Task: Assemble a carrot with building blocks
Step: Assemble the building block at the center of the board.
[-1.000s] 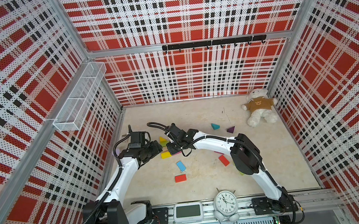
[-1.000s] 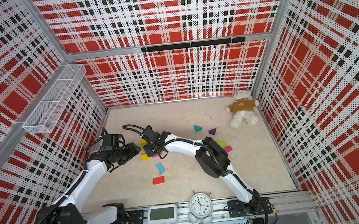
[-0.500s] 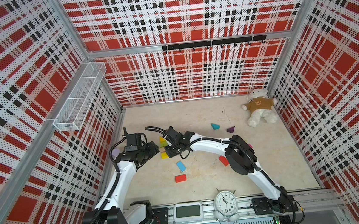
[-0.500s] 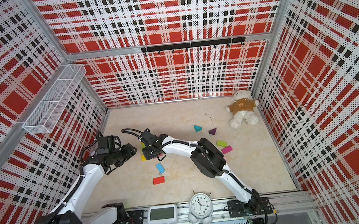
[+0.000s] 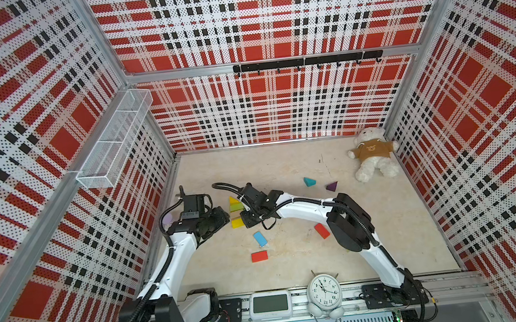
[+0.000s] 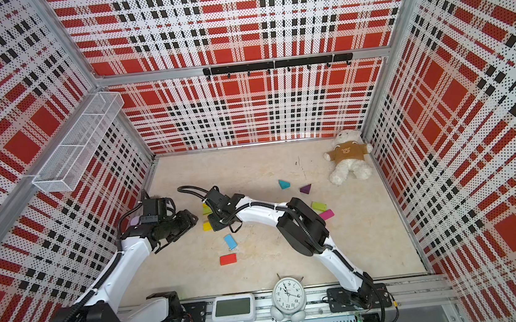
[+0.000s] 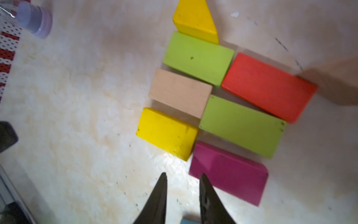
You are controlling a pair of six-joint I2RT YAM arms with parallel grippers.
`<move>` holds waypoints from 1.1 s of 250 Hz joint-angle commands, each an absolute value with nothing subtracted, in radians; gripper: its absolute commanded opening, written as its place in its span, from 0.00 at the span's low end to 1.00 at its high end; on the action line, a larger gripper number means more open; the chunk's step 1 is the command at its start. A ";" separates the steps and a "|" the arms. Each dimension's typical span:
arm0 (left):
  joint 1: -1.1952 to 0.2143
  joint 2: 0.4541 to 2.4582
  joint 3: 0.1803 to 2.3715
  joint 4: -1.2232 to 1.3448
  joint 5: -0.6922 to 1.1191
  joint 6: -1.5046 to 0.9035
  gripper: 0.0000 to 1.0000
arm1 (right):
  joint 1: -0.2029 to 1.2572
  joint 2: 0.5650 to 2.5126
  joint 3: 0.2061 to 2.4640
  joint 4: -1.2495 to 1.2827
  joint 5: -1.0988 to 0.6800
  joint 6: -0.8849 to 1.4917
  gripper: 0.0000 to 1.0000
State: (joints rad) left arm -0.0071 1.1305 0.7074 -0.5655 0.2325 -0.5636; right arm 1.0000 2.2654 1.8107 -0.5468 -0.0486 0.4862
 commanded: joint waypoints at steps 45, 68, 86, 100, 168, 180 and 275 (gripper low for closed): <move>-0.053 1.236 0.667 -0.449 0.230 -0.614 0.49 | 1.004 2.131 1.630 -0.486 -0.005 0.501 0.16; -0.049 1.274 0.667 -0.417 0.226 -0.616 0.41 | 1.003 2.140 1.624 -0.480 -0.006 0.505 0.13; -0.043 1.298 0.670 -0.397 0.223 -0.616 0.39 | 1.004 2.153 1.628 -0.476 -0.006 0.507 0.13; -0.035 1.314 0.673 -0.390 0.216 -0.612 0.38 | 1.003 2.163 1.635 -0.477 -0.005 0.506 0.13; -0.015 1.383 0.687 -0.352 0.210 -0.609 0.37 | 1.004 2.214 1.685 -0.490 -0.005 0.501 0.12; -0.012 1.393 0.690 -0.346 0.210 -0.608 0.37 | 1.003 2.221 1.690 -0.492 -0.005 0.500 0.12; -0.004 1.438 0.694 -0.322 0.208 -0.604 0.35 | 1.003 2.262 1.737 -0.513 -0.005 0.499 0.13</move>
State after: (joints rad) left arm -0.0124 1.4250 0.6739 -0.3450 0.2203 -0.6018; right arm 1.0000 2.2322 1.6924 -0.5209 -0.0139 0.4976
